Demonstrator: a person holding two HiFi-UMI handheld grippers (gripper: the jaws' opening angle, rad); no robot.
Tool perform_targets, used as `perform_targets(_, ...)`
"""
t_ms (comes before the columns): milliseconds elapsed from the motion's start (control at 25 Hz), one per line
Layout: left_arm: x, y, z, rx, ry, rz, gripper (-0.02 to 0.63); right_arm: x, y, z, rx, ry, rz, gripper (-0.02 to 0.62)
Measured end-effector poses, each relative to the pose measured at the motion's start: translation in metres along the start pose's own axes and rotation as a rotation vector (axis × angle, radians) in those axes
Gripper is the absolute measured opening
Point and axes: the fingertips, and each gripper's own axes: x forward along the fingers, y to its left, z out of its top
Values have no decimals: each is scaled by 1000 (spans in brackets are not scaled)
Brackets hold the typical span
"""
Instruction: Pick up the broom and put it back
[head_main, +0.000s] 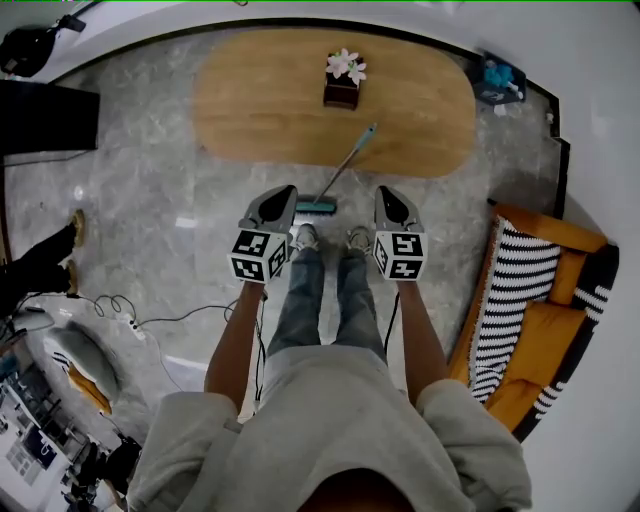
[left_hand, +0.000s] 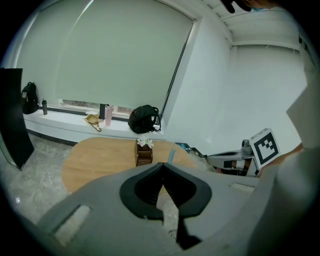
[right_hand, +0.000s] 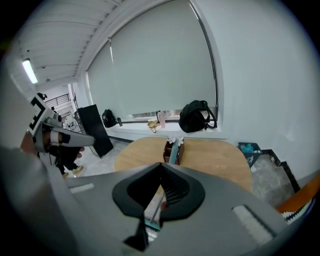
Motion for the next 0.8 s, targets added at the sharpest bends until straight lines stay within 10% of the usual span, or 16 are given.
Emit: perform_targets(800, 13, 7, -49, -57, 53, 6, 3, 41, 6, -40, 343, -40, -28, 0)
